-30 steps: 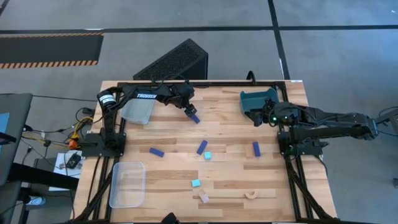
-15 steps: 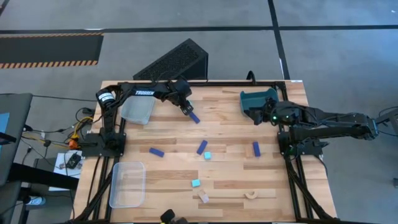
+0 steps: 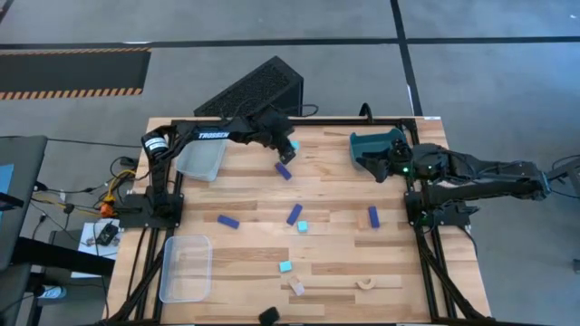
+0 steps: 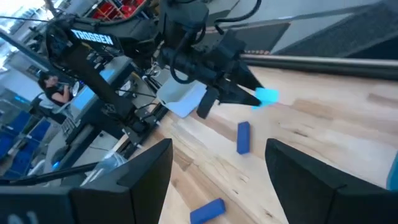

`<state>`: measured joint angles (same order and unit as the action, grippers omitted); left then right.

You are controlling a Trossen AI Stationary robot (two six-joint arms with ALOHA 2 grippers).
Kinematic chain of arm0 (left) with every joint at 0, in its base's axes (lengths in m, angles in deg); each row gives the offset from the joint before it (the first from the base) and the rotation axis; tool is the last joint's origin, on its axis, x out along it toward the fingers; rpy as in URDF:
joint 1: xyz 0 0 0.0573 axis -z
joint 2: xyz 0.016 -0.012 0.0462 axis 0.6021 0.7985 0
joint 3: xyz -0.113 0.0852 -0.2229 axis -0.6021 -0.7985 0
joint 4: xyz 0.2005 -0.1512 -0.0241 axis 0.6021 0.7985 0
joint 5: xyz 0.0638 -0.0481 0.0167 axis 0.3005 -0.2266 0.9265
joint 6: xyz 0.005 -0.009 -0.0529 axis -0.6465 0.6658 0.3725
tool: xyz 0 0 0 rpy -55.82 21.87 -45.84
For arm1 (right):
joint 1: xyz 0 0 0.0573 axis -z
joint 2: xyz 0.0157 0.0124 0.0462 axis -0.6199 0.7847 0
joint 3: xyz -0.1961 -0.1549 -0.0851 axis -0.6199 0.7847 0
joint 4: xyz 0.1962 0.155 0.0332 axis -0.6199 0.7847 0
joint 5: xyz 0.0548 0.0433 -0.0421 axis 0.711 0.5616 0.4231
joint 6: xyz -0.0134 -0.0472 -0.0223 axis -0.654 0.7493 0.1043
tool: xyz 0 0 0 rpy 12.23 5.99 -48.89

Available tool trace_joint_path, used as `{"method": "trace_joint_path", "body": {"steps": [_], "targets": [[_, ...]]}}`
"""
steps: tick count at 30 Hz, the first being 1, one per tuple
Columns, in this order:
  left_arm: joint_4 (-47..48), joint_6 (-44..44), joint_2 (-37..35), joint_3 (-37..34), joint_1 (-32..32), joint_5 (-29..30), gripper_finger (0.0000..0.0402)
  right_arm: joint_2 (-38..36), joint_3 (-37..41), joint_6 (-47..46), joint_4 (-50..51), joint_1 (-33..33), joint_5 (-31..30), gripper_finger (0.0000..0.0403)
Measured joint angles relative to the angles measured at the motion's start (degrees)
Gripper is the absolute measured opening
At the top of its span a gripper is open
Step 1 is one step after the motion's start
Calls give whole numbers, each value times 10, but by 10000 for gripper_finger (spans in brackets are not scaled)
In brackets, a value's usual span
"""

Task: Sort & place blocks by color
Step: Put the light blue block into the dark green bin

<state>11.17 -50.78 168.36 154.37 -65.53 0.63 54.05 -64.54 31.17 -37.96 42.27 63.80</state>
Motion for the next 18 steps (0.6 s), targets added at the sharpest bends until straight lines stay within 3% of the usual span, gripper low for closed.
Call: {"method": "trace_joint_path", "body": {"steps": [5,13,18], "targets": [[-118,9,0,15,23,-38,105,0,-53,29,62,0,0,281],[-288,60,15,24,44,-36,107,0,-119,44,145,0,1,281],[-249,79,86,116,64,-38,108,-1,-139,45,183,-3,2,281]]}}
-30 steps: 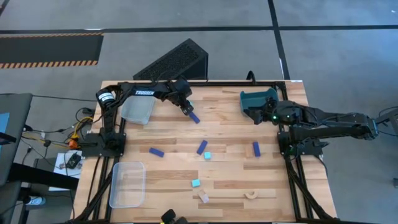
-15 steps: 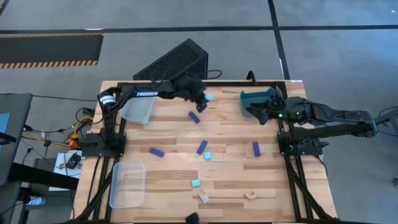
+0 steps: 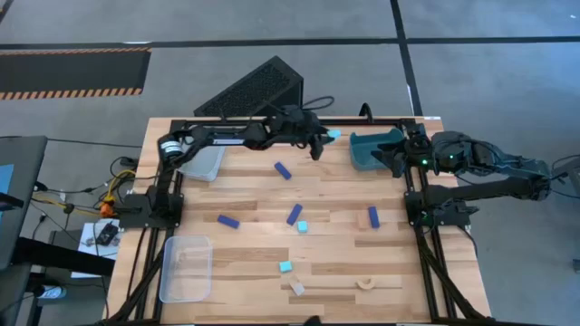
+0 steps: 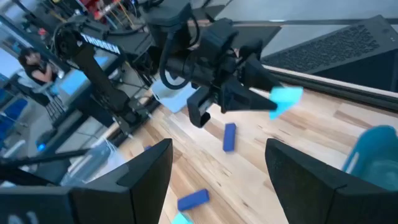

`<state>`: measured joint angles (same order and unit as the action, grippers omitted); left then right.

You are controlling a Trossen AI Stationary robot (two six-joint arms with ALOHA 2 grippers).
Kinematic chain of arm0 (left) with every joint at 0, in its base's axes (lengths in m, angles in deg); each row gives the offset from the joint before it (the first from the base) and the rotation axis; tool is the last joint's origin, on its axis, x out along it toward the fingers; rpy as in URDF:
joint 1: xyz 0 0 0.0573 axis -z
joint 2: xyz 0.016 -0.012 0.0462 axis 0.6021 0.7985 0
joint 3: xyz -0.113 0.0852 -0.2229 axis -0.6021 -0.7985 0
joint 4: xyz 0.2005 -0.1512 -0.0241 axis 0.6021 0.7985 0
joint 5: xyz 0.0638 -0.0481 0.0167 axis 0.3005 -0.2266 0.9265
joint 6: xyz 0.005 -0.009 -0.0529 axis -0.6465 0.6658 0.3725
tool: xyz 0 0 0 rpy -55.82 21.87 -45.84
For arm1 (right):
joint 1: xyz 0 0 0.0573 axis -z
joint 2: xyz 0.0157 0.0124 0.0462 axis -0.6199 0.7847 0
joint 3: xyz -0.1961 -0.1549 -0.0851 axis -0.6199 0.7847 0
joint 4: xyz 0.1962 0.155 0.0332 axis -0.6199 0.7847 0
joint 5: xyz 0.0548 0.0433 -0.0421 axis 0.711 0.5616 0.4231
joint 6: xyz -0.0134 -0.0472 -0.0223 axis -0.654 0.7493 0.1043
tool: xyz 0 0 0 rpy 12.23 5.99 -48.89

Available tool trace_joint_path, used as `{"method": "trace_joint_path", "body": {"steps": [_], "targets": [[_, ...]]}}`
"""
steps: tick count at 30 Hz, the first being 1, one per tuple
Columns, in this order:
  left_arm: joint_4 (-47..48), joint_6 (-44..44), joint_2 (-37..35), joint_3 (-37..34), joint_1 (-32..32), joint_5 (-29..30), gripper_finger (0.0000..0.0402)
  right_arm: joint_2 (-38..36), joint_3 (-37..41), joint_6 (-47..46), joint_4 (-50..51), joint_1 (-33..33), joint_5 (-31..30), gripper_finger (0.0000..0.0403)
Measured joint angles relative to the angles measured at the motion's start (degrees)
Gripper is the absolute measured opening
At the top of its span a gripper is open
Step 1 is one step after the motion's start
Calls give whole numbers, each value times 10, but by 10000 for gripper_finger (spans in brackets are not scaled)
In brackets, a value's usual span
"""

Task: Sort & place blocks by color
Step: Put the light blue block into the dark green bin

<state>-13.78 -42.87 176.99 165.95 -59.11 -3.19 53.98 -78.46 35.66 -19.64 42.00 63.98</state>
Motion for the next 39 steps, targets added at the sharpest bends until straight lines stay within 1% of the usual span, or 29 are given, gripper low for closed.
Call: {"method": "trace_joint_path", "body": {"steps": [5,9,11,12,16,21,25,27,30,35,39], "targets": [[56,-16,83,148,22,2,109,0,-15,-2,30,-9,7,281],[99,-14,154,256,27,5,109,0,-16,-2,30,-18,10,281],[121,-11,182,298,27,3,109,0,-16,-1,30,-18,0,281],[116,-9,197,318,27,0,109,0,-16,-1,30,-18,-5,281],[121,2,244,372,28,0,109,0,-16,-1,29,-17,-32,281],[129,15,271,386,28,8,110,0,-16,-2,29,-17,-33,281],[184,24,271,387,28,45,113,0,-16,-10,29,-17,-33,281],[197,20,271,387,28,56,119,0,-16,-10,29,-17,-34,281],[194,19,271,387,27,65,137,1,-16,-10,25,-17,-35,281],[182,-4,271,387,27,51,170,11,-16,-17,18,-17,-37,281],[144,-1,271,387,27,8,167,25,-16,-21,14,-17,-37,281]]}}
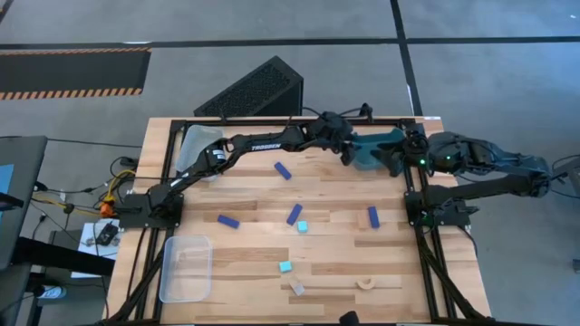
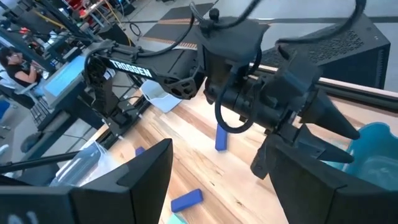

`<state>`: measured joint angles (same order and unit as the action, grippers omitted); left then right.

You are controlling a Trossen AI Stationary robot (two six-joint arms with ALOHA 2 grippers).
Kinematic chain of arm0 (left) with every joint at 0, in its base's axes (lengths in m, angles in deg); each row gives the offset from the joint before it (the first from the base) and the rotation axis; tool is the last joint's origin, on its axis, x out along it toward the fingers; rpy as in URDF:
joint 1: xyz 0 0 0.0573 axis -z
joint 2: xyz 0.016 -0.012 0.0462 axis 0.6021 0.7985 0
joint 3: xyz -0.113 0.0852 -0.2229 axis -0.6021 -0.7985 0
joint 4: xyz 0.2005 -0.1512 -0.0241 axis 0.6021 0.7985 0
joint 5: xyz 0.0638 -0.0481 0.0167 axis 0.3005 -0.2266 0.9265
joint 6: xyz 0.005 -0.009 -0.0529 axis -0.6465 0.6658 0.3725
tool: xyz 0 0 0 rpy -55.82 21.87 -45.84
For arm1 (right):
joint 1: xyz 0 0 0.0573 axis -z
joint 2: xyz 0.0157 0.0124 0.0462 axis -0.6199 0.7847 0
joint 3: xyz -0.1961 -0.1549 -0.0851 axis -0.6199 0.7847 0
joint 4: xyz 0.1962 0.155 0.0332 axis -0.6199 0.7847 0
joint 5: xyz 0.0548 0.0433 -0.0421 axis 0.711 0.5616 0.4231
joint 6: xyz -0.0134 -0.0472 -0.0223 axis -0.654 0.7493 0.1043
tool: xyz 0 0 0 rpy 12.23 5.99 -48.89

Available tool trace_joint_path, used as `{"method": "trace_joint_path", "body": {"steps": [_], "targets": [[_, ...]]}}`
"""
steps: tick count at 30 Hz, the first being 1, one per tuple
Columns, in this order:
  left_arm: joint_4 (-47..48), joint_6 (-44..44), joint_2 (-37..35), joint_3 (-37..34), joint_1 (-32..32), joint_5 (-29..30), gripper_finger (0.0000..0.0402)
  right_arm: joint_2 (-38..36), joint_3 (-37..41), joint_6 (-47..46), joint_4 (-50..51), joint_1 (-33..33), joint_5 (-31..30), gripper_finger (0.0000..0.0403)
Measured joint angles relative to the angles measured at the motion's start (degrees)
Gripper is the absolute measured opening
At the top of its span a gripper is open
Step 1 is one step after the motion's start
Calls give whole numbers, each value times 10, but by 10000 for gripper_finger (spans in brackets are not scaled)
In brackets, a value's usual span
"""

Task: Sort & place blocks by color
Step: Put the light blue block into the dark green bin

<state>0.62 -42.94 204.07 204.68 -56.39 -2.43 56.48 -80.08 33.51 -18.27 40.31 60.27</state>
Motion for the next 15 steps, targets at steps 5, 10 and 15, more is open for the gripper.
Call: {"method": "trace_joint_path", "body": {"steps": [5,10,15], "targets": [[-35,6,0,0,0,-33,137,18,0,-6,-5,-1,0,281],[24,5,-13,0,-4,-10,126,27,0,-7,-8,-1,0,281],[103,-35,-42,0,-27,34,147,28,0,-4,-22,-1,-13,281]]}}
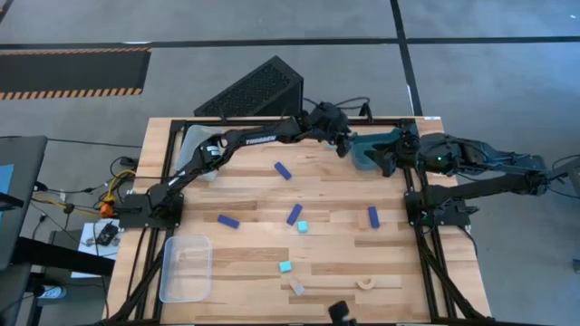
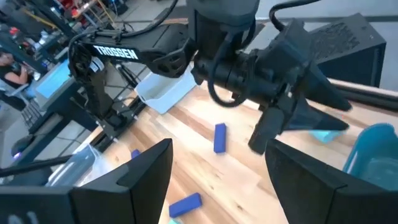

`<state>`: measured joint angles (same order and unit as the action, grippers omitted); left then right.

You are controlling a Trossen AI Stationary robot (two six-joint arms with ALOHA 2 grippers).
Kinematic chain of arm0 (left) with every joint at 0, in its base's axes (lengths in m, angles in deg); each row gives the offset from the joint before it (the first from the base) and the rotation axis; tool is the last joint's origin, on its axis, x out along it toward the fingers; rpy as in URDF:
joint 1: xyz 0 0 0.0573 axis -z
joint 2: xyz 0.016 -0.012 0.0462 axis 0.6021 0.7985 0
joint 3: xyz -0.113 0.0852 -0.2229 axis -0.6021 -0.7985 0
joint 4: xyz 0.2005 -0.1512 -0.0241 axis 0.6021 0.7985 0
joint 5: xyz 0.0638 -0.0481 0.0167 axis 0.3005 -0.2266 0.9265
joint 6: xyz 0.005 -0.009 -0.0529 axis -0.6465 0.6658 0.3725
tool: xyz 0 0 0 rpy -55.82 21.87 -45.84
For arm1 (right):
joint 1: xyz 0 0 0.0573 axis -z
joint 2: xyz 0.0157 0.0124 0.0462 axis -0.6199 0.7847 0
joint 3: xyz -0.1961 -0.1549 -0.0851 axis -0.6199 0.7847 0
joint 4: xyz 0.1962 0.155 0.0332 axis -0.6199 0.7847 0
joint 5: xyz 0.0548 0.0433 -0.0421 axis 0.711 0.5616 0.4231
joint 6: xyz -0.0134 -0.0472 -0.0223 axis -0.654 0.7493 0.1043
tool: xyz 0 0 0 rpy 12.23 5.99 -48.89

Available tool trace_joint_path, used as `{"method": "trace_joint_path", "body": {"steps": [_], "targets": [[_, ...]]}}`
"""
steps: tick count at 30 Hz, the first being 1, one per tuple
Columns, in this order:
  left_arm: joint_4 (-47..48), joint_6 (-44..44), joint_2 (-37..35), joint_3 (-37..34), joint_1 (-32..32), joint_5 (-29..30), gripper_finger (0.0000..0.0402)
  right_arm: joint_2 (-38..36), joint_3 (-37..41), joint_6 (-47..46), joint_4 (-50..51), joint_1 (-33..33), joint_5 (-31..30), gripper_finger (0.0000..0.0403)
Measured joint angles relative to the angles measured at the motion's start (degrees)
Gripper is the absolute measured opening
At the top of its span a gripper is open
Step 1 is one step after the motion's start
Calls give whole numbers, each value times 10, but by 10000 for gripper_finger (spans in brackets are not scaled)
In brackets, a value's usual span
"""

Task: Sort & place blocks by color
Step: Put the light blue block into the dark green bin

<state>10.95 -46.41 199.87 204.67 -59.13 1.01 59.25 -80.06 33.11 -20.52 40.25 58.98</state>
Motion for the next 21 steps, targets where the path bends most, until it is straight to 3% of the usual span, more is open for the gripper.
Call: {"method": "trace_joint_path", "body": {"steps": [9,16,21], "targets": [[90,27,3,0,-53,-20,203,5,0,3,-11,19,-11,281],[102,38,31,0,-45,-30,213,21,0,-13,-19,37,-11,281],[125,43,31,0,-36,23,213,29,0,-21,-25,45,-10,281]]}}
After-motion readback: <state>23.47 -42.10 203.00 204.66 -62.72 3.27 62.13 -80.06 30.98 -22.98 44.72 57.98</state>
